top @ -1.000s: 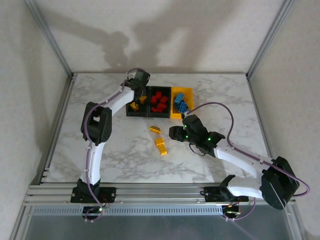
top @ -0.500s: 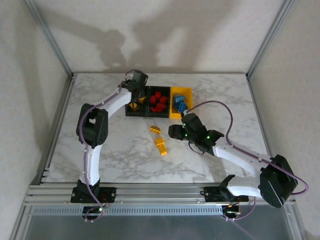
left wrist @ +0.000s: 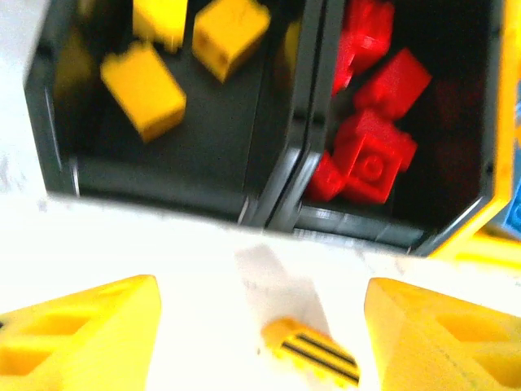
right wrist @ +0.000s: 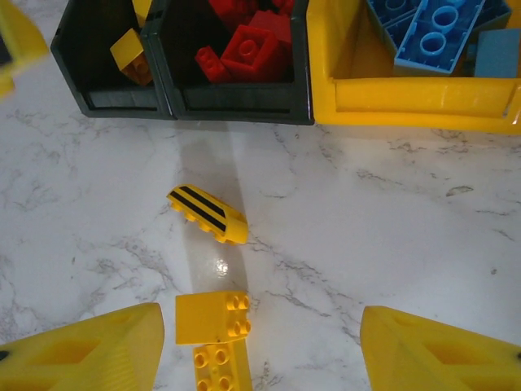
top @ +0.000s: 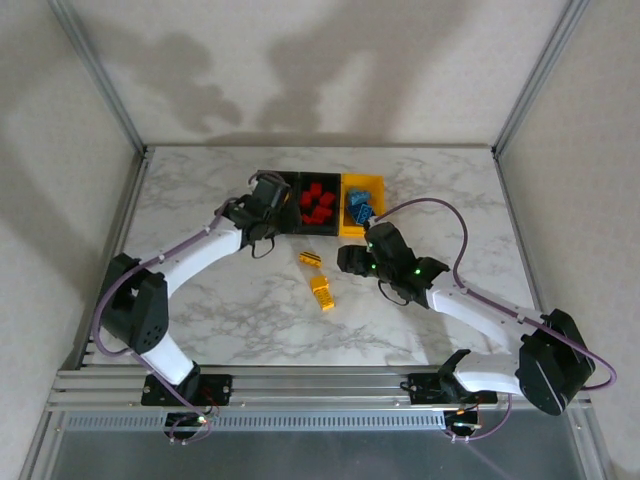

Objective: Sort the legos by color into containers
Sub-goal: Pick up the lego from the center of the table.

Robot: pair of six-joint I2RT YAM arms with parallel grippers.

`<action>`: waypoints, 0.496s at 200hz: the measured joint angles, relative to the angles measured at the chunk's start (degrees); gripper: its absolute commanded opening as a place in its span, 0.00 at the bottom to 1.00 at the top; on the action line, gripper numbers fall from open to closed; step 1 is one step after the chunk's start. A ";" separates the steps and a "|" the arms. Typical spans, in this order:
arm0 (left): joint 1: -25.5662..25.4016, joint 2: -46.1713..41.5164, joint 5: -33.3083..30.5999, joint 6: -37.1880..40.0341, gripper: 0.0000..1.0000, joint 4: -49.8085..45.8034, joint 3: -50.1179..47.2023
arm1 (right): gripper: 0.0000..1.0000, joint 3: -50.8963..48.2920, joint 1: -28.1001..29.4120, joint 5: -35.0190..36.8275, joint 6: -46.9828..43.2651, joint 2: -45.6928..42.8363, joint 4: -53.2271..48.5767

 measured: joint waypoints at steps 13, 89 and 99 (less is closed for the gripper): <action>-0.13 -0.63 1.97 -4.15 0.69 0.46 -3.26 | 0.65 0.00 -0.07 0.15 -0.07 -0.17 -0.11; -7.61 0.04 4.81 -30.23 0.71 3.61 -6.62 | 0.64 -1.20 -0.09 0.92 0.17 -5.14 -0.42; -8.13 1.25 4.61 -32.15 0.71 3.54 -5.14 | 0.64 -1.84 -0.11 1.29 0.20 -5.77 -0.42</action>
